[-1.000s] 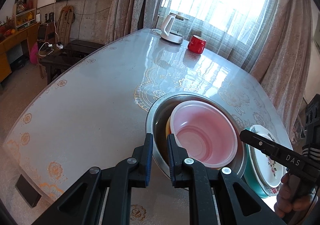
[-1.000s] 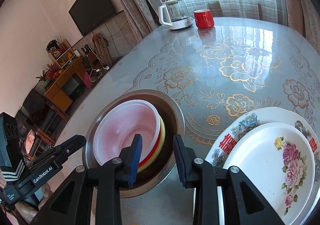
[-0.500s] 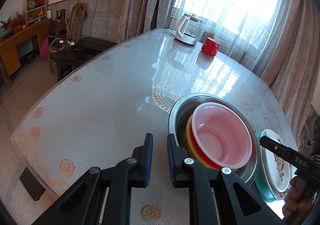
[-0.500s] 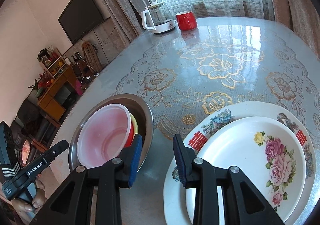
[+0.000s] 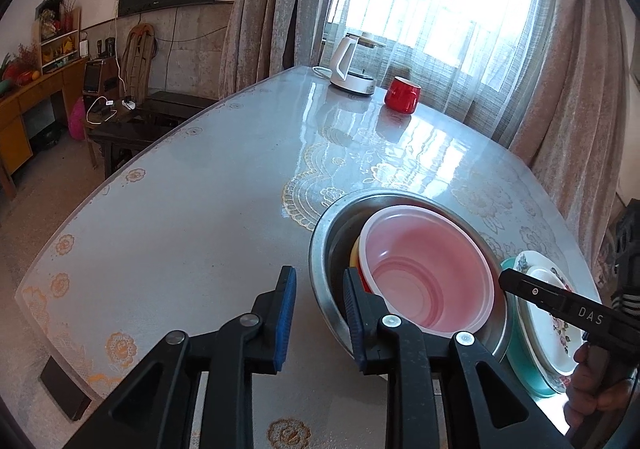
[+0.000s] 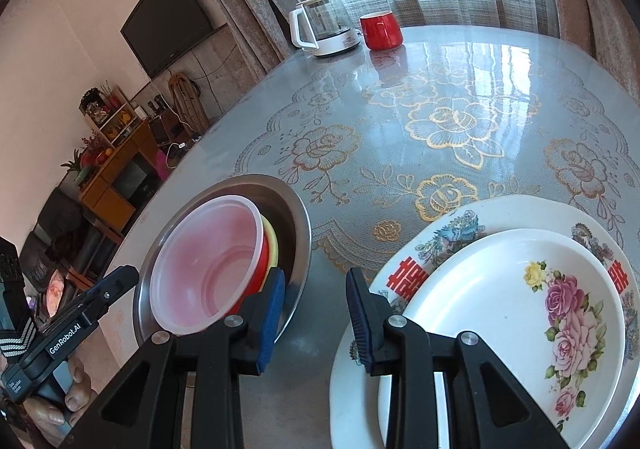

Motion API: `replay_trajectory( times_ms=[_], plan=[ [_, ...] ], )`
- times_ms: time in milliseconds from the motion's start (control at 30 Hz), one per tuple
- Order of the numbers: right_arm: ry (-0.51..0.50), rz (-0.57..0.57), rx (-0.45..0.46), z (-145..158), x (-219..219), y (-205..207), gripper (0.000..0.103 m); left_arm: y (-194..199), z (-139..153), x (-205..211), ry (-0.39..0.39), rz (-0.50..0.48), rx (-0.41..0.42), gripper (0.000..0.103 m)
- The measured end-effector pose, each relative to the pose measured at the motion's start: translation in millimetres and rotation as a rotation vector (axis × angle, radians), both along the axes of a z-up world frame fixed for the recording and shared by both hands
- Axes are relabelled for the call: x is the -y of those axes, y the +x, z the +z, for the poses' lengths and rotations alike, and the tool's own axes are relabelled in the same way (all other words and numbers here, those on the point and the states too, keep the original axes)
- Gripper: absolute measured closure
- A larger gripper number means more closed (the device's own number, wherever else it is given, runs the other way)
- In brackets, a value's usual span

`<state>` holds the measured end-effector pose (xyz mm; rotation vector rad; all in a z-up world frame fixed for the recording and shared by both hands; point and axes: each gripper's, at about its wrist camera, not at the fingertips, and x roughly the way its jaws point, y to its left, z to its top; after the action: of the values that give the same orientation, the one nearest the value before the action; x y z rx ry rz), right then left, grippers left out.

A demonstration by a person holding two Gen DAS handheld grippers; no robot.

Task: Organize plates and bowls
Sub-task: 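Grasp the steel bowl's rim with both grippers and lift it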

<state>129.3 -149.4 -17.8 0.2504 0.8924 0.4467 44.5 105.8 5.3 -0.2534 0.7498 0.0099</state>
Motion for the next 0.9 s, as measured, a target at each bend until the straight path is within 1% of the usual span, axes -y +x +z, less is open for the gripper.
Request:
replay_trajectory(
  times_ms=[167,333,467,567,667,767,900],
  plan=[
    [0.037,0.004,-0.015,-0.3,2.7,3.2,0.071,4.6,-4.1,0.5,-0.010,-0.013,-0.015,0.078],
    [0.009,0.028,-0.015,-2.4,-3.7,3.1,0.071,9.9,-7.6,2.6,-0.019,-0.029,-0.034,0.078],
    [-0.008,0.044,-0.010,-1.9,-8.9,4.4,0.079,13.3,-10.9,3.8,-0.008,-0.033,-0.043,0.079],
    [-0.044,0.061,0.008,0.1,-15.7,3.4,0.084,19.8,-16.0,0.9,-0.043,-0.038,-0.064,0.083],
    [-0.077,0.070,0.017,0.3,-21.0,2.7,0.084,24.6,-17.5,2.2,-0.044,-0.044,-0.070,0.084],
    [-0.066,0.074,-0.005,-2.1,-21.2,6.1,0.084,27.9,-18.7,3.2,-0.039,-0.042,-0.079,0.084],
    [-0.074,0.082,-0.018,-3.4,-22.9,9.5,0.084,33.6,-21.8,2.3,-0.054,-0.046,-0.093,0.084]
  ],
)
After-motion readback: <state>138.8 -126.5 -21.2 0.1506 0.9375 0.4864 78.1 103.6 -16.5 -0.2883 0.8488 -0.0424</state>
